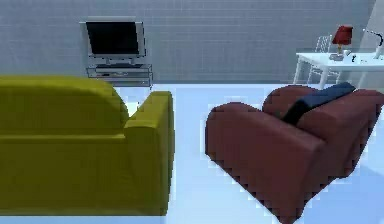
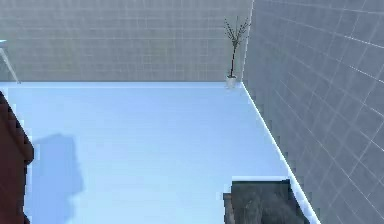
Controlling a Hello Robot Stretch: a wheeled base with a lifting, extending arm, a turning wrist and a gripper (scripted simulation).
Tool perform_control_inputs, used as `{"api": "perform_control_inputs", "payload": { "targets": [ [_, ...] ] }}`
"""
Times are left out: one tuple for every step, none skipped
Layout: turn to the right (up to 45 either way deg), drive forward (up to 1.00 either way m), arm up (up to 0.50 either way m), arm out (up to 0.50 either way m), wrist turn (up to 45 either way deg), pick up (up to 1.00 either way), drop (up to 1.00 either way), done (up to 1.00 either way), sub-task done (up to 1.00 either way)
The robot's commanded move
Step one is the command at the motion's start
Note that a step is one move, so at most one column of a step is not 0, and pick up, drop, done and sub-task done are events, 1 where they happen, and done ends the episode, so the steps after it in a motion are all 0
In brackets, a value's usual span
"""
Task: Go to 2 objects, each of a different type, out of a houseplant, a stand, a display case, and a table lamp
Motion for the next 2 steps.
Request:
{"api": "perform_control_inputs", "payload": {
  "targets": [
    [-45.0, 0.0, 0.0, 0.0, 0.0, 0.0, 0.0, 0.0, 0.0],
    [-42.0, 0.0, 0.0, 0.0, 0.0, 0.0, 0.0, 0.0, 0.0]
  ]
}}
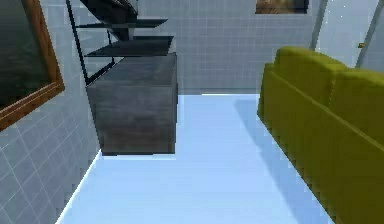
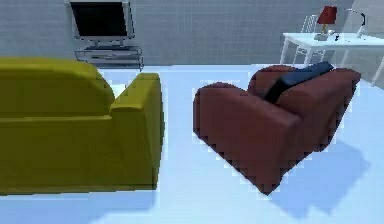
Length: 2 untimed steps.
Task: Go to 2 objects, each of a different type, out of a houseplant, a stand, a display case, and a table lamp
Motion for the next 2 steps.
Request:
{"api": "perform_control_inputs", "payload": {
  "targets": [
    [0.0, 1.0, 0.0, 0.0, 0.0, 0.0, 0.0, 0.0, 0.0],
    [-12.0, 0.0, 0.0, 0.0, 0.0, 0.0, 0.0, 0.0, 0.0]
  ]
}}
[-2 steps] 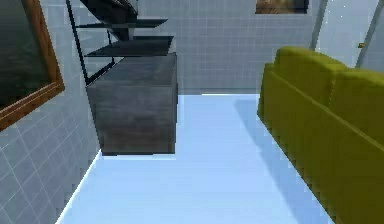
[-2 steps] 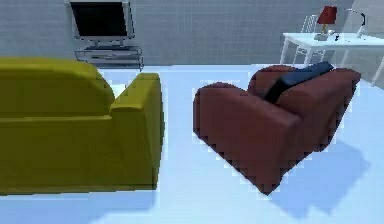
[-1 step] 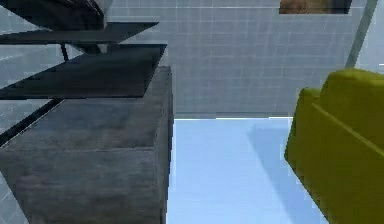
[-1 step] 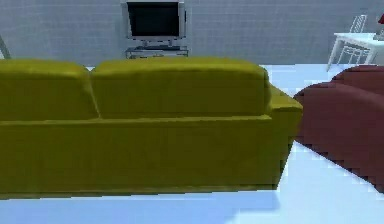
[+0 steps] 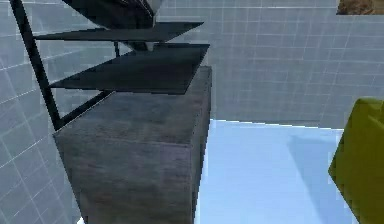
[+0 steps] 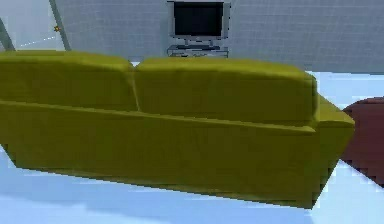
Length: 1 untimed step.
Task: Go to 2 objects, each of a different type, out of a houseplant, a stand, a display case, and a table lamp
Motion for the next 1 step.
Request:
{"api": "perform_control_inputs", "payload": {
  "targets": [
    [0.0, 0.2, 0.0, 0.0, 0.0, 0.0, 0.0, 0.0, 0.0]
  ]
}}
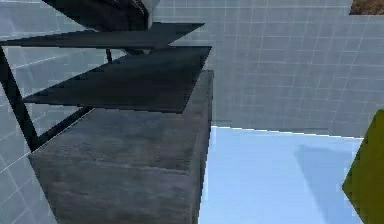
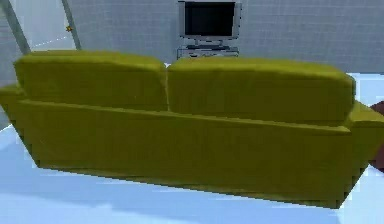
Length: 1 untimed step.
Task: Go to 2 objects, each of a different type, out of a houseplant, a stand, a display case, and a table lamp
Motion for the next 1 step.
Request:
{"api": "perform_control_inputs", "payload": {
  "targets": [
    [0.0, 0.0, 0.0, 0.0, 0.0, 0.0, 0.0, 0.0, 1.0]
  ]
}}
